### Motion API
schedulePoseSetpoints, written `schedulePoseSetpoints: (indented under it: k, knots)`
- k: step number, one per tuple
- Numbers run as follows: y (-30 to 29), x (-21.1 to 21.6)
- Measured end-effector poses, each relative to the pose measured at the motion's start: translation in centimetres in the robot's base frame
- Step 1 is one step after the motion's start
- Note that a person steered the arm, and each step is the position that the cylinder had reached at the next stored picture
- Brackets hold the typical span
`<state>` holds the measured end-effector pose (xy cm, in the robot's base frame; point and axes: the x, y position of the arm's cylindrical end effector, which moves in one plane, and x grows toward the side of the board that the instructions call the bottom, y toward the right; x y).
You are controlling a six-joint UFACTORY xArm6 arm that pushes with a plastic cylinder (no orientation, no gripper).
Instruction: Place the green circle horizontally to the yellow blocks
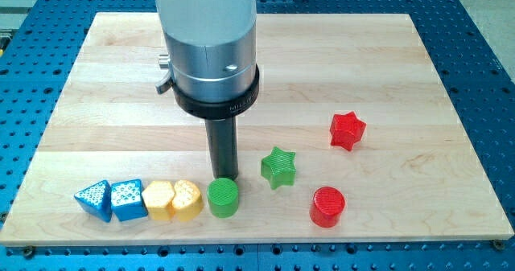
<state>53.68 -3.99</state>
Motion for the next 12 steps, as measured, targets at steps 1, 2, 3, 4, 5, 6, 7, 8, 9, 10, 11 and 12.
schedulePoseSetpoints:
  k: [1, 2, 3, 4, 5, 6, 7, 8, 9, 10, 11, 12]
  knots:
    - [0.2, -2.3]
    - [3.8, -7.4]
    - [9.2, -7.1]
    - [10.7, -4.7]
    - [10.6, -2.5]
    - [10.2, 0.6]
    - [9.3, 2.9]
    - [9.4, 2.6]
    - [10.9, 0.0]
    - [10.0, -2.1]
    - [8.5, -3.4]
    - [6.5, -2.6]
